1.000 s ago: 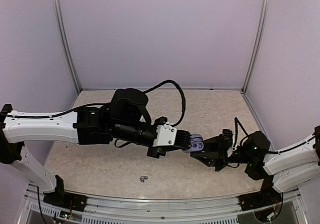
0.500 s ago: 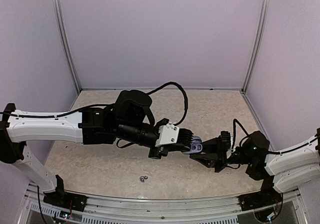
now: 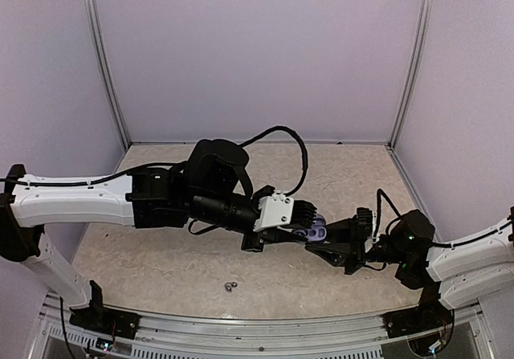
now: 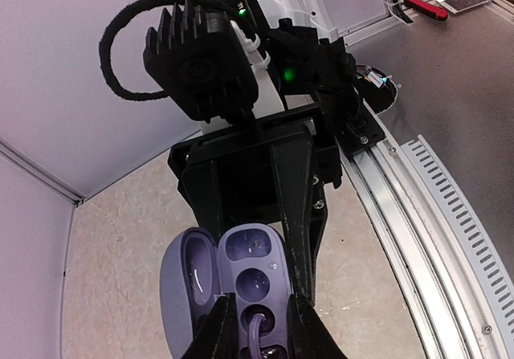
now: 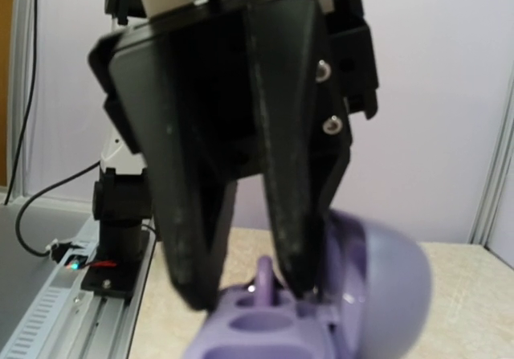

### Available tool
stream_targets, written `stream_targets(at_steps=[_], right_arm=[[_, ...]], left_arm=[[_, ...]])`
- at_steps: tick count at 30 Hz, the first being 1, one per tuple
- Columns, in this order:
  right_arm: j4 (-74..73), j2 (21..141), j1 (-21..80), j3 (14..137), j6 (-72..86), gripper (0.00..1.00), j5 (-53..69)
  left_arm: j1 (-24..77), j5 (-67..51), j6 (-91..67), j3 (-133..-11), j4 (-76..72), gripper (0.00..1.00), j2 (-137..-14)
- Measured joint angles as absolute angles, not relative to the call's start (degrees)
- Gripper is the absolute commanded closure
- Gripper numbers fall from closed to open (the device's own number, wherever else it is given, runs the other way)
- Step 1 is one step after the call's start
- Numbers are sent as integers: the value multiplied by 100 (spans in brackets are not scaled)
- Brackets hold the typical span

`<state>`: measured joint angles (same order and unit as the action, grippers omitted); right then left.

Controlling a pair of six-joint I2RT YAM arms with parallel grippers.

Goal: Insert the wireless bluetooth earbuds into the charging case
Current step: Pick up the right earbud from the center of the board.

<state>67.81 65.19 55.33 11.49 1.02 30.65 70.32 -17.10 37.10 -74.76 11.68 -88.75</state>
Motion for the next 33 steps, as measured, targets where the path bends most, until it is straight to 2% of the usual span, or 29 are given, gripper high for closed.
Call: stream_targets(at_steps=[11,19,27,30,33], right_arm=[[7072,6543,5564,1149,102,100,2943],[7098,6622,5616,1151,95,100,2954],[6838,6436,5614,1151,91,100,2810],[6698,6278,5594,1151,91,100,2727],[6521,6130,5564,1151,91,100,2659]], left_arm=[[7225,-1201,3660,-7620,1308,63,-8715],[7122,-827,3122,-7275,1022,59,-8108],[6611,-775,1708,-5758,-21,34,-7212],[6519,-690,1090,-5137,-368,34,-6831],[6451,-703,506,-4716,-556,39,-6641]])
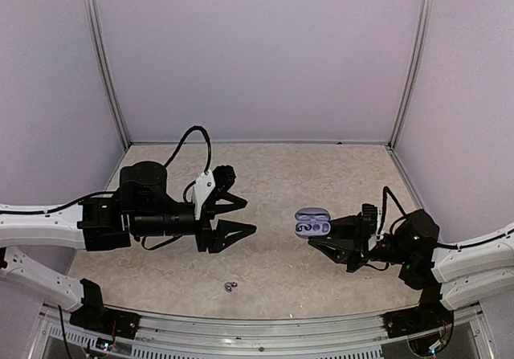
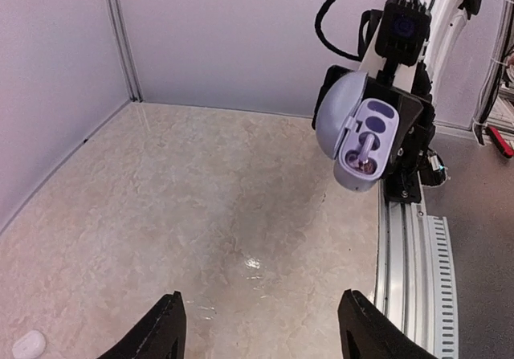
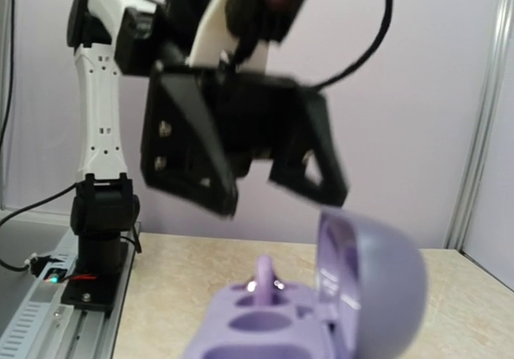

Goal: Insert the wireless bluetooth earbuds into the charging case
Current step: Pick up the right earbud from the center of the board.

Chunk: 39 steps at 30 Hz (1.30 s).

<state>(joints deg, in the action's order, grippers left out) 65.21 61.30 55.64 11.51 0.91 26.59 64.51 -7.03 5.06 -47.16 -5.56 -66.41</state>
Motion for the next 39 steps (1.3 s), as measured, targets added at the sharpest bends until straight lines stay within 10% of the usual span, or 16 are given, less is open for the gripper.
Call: stream_targets(at_steps=[18,39], right_arm=[[5815,5546,5419,976,93,100,2423],[5588,5258,5419,871,91,100,2281]], left_arm=[[6292,528,-3435,-2674,-458,58,-6539],[7002,285,-3841,-2783,176,85,-7953]])
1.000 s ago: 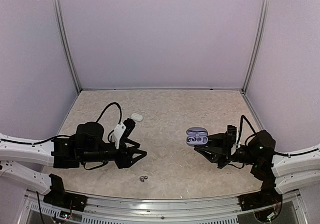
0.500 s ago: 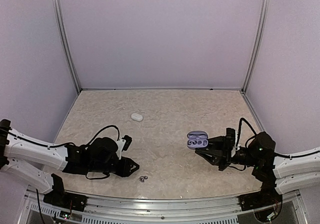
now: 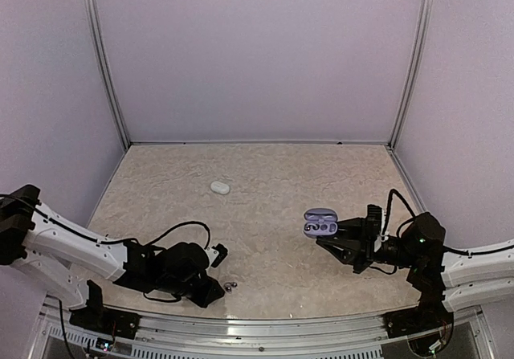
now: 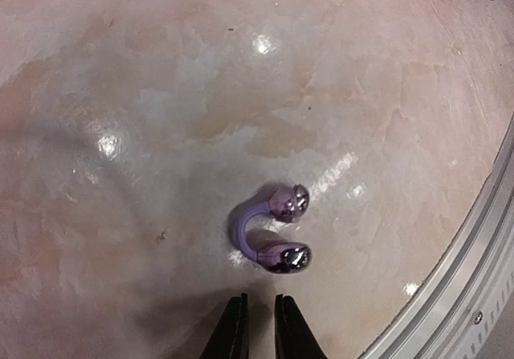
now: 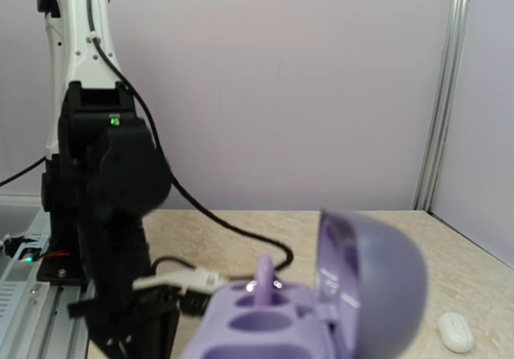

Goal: Insert the wireless bluetooth earbuds into the charging case
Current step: Pick up the right earbud from the center of the board.

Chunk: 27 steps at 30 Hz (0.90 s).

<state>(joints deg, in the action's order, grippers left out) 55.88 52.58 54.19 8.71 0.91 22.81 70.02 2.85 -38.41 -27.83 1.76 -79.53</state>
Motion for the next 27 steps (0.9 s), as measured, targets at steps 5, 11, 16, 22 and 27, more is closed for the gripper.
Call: stream_targets(at_steps=[5,11,16,22,27], right_arm=[[5561,5194,5419,854,91,100,2257],[5548,5100,5419,812,91,100,2193],[5533,5002,5419,770,91,100,2145],[5500,4895,5419,729,91,100,2062],[5395,4845,5419,720,91,100,2045]], left_arm=[[7144,373,-3688,-3164,191,86,-8442],[7137,416,-3240,-3900,130,87,-9223],[6997,329,-2853,-4630,-113,88,-9974],[6479,58,-2388,-5275,-617,83,-10680],[6407,-156,-1671,-5236,-943,64,-10547]])
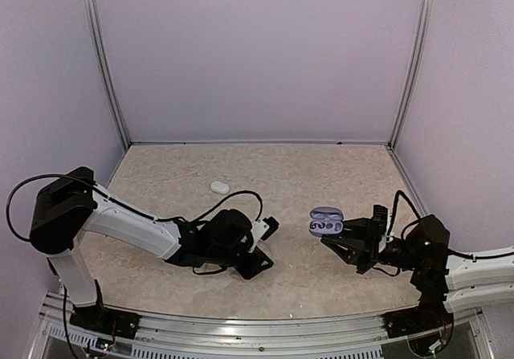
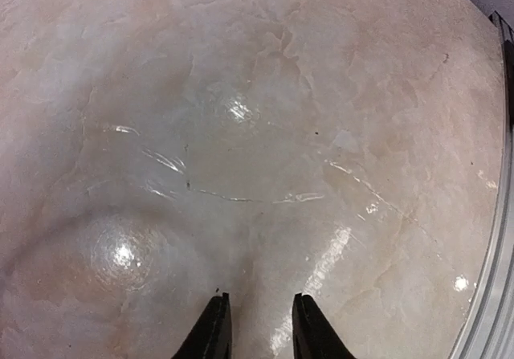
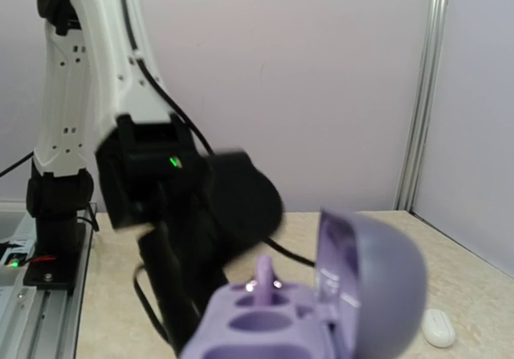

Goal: Insert the wireless bluetooth earbuds into the charging case
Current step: Pick up the right earbud from the center of the board.

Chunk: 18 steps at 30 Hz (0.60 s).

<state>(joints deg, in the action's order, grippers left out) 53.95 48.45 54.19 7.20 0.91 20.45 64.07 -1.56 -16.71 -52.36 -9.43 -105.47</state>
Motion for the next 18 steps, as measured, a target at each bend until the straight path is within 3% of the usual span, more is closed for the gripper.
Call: stream_targets(at_steps=[3,11,18], right_arm=[[5347,4805,5419,720,91,100,2040],[5339,4932,5417,720,91,100,2069],[5349,5098,5417,720,91,100,2099]], left_arm=[[6399,-235,-1310,-4722,-1066,57,-9850],[6296,-517,-207,-3369,-1518,52,-7926],[6434,-226,913,-3059,-1328,52,-7850]])
